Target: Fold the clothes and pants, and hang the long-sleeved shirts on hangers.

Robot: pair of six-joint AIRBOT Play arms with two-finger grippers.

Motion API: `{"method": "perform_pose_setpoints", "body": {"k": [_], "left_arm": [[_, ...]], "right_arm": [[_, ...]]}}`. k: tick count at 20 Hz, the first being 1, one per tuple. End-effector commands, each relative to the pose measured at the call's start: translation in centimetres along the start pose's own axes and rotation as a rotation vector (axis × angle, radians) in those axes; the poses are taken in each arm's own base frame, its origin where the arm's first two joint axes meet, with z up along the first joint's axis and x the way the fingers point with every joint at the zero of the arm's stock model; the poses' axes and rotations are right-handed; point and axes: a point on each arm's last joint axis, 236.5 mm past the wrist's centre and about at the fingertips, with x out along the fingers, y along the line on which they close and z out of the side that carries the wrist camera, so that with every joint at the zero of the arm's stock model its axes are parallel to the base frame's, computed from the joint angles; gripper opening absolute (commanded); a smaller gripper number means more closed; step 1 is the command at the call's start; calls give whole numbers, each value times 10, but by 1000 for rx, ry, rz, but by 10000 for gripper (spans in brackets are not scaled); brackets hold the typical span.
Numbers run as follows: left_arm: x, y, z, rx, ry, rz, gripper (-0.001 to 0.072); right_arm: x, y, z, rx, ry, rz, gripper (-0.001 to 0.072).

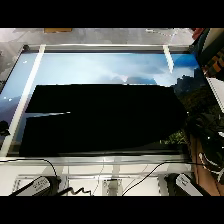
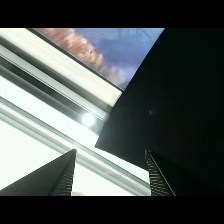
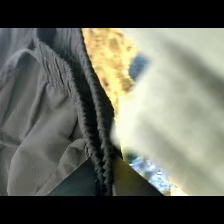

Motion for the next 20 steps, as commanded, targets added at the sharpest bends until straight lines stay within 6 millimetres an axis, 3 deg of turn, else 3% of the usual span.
{"method": "perform_pose_setpoints", "body": {"k": [1,5,8,13,16,20], "left_arm": [[0,1,-2,-1,9,1,463],[5,-3,-17,-2,65,-12,463],[27,-13,-47,-37,163,-38,462],[54,-61,-76,11,185,-218,462],[58,-55,-91,-11,188,-215,462],[60,-30,-109,-194,148,-239,462]], "right_arm": [[-19,1,4,-110,-29,-54,17],[-34,-9,4,-204,-34,-134,16],[-35,-9,3,-209,-32,-136,16],[-35,-8,2,-208,-28,-133,17],[-35,-7,0,-209,-17,-128,17],[-35,-7,0,-209,-19,-129,17]]}}
